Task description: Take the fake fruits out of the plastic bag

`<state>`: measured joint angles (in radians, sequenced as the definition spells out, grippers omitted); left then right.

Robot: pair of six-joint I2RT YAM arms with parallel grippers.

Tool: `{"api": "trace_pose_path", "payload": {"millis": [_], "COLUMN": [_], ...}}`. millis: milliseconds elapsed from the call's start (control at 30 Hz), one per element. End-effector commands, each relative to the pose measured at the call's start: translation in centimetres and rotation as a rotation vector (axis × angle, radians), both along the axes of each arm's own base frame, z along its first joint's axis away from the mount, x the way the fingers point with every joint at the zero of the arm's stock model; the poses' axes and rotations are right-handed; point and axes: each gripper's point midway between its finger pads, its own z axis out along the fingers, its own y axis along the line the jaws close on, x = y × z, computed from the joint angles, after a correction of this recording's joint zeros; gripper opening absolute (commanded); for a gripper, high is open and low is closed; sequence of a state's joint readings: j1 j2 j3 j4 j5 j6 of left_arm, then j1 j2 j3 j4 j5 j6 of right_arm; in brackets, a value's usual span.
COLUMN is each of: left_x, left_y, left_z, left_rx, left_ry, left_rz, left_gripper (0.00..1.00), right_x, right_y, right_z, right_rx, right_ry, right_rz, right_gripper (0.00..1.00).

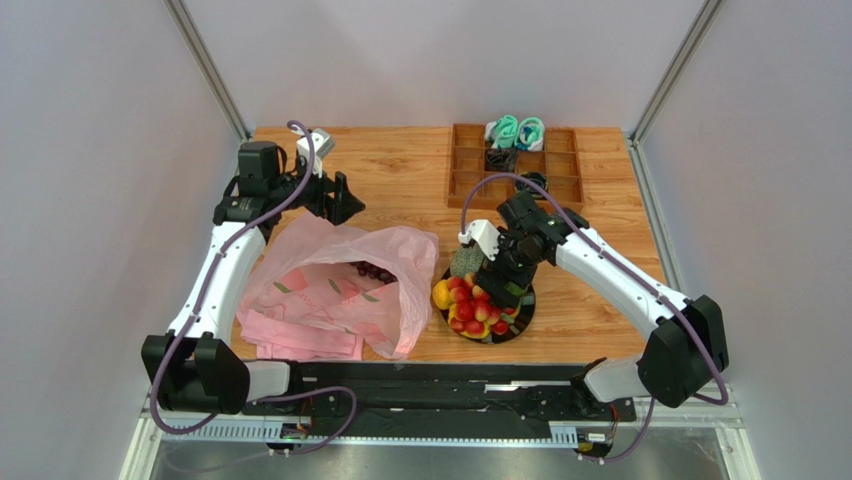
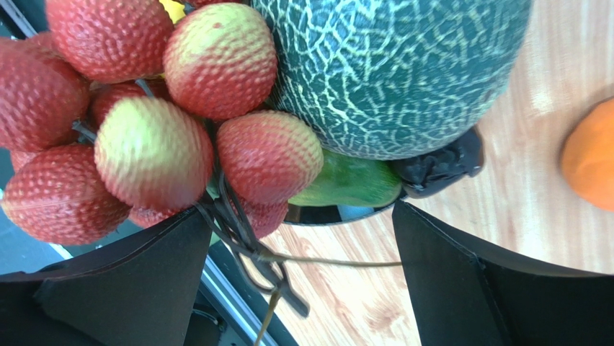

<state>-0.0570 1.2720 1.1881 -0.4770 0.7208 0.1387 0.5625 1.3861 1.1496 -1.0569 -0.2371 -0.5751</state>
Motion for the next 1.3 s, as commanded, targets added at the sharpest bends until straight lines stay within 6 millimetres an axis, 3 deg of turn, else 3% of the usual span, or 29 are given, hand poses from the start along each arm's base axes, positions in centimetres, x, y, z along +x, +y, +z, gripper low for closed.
{"api": "trace_pose_path", "payload": {"millis": [0, 200, 467, 633, 867, 1000, 1033, 1133, 1233, 1267], "left_x": [0.5, 0.1, -0.4, -0.2, -0.3, -0.5, -0.6, -0.6, -0.5, -0.5], "left_y": [-0.3, -0.2, -0.2, -0.2, -0.3, -0.1, -0.1, -0.1, -0.1, -0.1], "left_z": [2.2, 1.8, 1.6, 1.8, 1.8, 1.8, 1.9, 1.7, 1.6, 1.6], "left_rx": [-0.015, -0.013, -0.008, -0.009, -0.009, 0.003, 0.002, 0.005, 0.001, -0.002], "left_ry": [-0.068, -0.061, -0.063, -0.064, -0.065, -0.064, -0.067, -0.062, -0.058, -0.055], "left_rz": [-0.016, -0.014, -0.017, -0.020, -0.020, -0.020, -0.021, -0.021, -0.020, -0.019], "left_gripper": [0.99, 0.99, 0.99, 0.99, 0.99, 0.99, 0.99, 0.99, 0.99, 0.99], "right_x": [1.1, 1.1, -0.5, -1.8, -1.7, -2.5, -2.3, 1.6, 5.6, 7.7], "right_y": [1.1, 1.0, -0.8, -2.0, -3.7, -3.8, -2.7, -5.2, -7.0, -7.2], "right_z": [-0.3, -0.2, 1.5, 1.0, 1.4, 3.7, 5.9, 7.6, 6.3, 4.4], "right_rx": [0.050, 0.044, 0.022, -0.032, -0.062, 0.063, 0.176, 0.257, 0.196, 0.178], "right_ry": [-0.026, -0.022, -0.057, -0.026, -0.082, -0.030, -0.033, -0.060, -0.060, -0.025], "right_rz": [-0.078, -0.090, -0.055, 0.020, 0.048, 0.093, 0.111, -0.068, -0.209, -0.280], "right_gripper": [1.00, 1.00, 1.00, 1.00, 1.00, 1.00, 1.00, 1.00, 1.00, 1.00]}}
